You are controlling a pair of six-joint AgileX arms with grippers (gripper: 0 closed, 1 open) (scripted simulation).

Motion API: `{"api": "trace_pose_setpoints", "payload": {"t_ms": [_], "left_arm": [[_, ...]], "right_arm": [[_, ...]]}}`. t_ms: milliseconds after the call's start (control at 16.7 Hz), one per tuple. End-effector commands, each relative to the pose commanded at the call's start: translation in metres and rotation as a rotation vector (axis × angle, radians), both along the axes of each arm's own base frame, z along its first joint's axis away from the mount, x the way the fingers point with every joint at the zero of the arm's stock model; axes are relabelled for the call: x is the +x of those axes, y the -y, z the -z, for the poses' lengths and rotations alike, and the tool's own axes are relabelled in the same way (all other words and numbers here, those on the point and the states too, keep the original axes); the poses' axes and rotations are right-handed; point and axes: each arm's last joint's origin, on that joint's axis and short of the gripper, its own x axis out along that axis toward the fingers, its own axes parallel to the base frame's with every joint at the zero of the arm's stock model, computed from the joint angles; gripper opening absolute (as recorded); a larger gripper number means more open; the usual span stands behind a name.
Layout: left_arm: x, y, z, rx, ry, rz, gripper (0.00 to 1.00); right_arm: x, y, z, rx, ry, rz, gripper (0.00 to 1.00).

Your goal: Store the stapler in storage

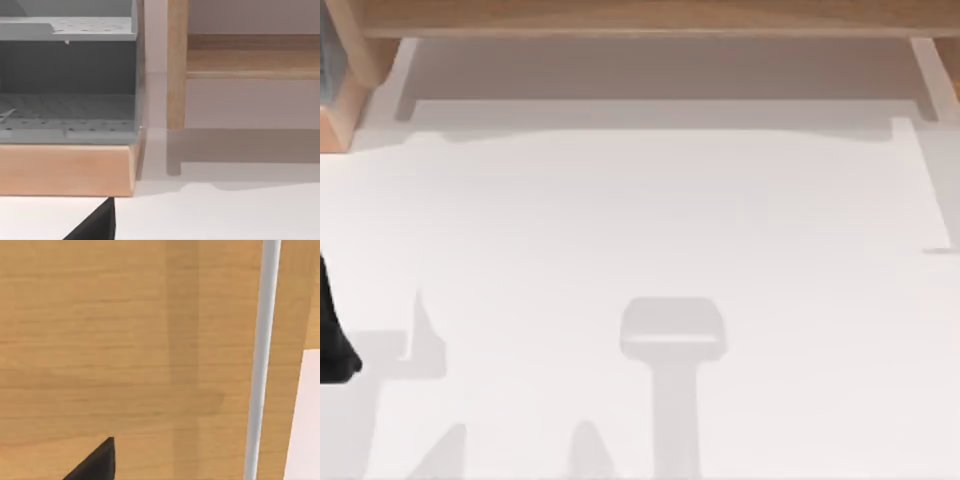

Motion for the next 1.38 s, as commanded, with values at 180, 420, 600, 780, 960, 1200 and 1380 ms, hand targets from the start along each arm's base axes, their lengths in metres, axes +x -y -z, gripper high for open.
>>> {"api": "trace_pose_setpoints", "payload": {"t_ms": [180, 420, 600, 780, 960, 1200, 1380], "left_arm": [[0.000, 0.000, 0.000, 0.000, 0.000, 0.000, 1.00], [0.000, 0.000, 0.000, 0.000, 0.000, 0.000, 1.00], [0.000, 0.000, 0.000, 0.000, 0.000, 0.000, 1.00], [0.000, 0.000, 0.000, 0.000, 0.000, 0.000, 1.00], [0.000, 0.000, 0.000, 0.000, 0.000, 0.000, 1.00], [0.000, 0.000, 0.000, 0.000, 0.000, 0.000, 1.00], [0.000, 0.000, 0.000, 0.000, 0.000, 0.000, 1.00]], "right_arm": [[0.001, -0.021, 0.000, -0.042, 0.002, -0.082, 1.00], [0.001, -0.022, 0.000, -0.043, 0.003, -0.084, 1.00], [0.006, -0.021, 0.000, -0.042, 0.002, -0.083, 1.00], [0.021, -0.021, 0.000, -0.043, 0.003, -0.084, 1.00], [0.026, -0.022, 0.000, -0.043, 0.003, -0.084, 1.00], [0.026, -0.022, 0.000, -0.043, 0.003, -0.084, 0.85], [0.026, -0.022, 0.000, -0.043, 0.003, -0.084, 0.62]]}}
